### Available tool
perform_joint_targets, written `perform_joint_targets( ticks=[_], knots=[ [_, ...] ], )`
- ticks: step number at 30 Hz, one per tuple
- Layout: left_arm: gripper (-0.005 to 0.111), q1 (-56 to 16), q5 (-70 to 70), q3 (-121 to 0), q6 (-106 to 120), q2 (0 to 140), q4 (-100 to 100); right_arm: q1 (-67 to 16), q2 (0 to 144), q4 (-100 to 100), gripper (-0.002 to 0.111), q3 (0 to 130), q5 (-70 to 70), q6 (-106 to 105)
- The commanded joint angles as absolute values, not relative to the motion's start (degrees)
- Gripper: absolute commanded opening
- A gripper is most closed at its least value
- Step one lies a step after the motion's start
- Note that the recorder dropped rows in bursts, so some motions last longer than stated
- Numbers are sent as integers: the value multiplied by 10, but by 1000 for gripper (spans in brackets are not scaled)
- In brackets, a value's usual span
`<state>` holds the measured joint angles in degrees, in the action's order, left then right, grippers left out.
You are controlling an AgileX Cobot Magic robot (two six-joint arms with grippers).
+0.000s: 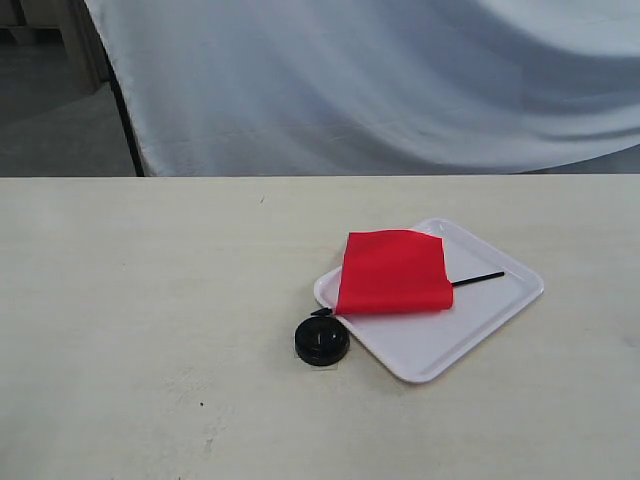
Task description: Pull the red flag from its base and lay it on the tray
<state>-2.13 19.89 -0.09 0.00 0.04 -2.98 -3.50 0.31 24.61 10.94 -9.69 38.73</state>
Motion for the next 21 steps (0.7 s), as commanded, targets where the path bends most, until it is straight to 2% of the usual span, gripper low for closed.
perform_joint_targets(
  ticks=[1, 5, 10, 17, 21],
  knots=[
    [0, -20, 197, 0, 0, 0, -28, -36, 0, 243, 0, 48, 0, 389],
    [0, -20, 197, 0, 0, 0, -28, -36, 0, 260, 0, 0, 44, 389],
    [0, -20, 197, 0, 0, 0, -28, -36, 0, 246, 0, 0, -39, 362],
    [0, -20, 197, 0, 0, 0, -28, -36, 0, -20, 0, 0, -50, 102],
    [0, -20, 197, 0, 0, 0, -28, -36, 0, -80, 0, 0, -59, -11]
  ],
)
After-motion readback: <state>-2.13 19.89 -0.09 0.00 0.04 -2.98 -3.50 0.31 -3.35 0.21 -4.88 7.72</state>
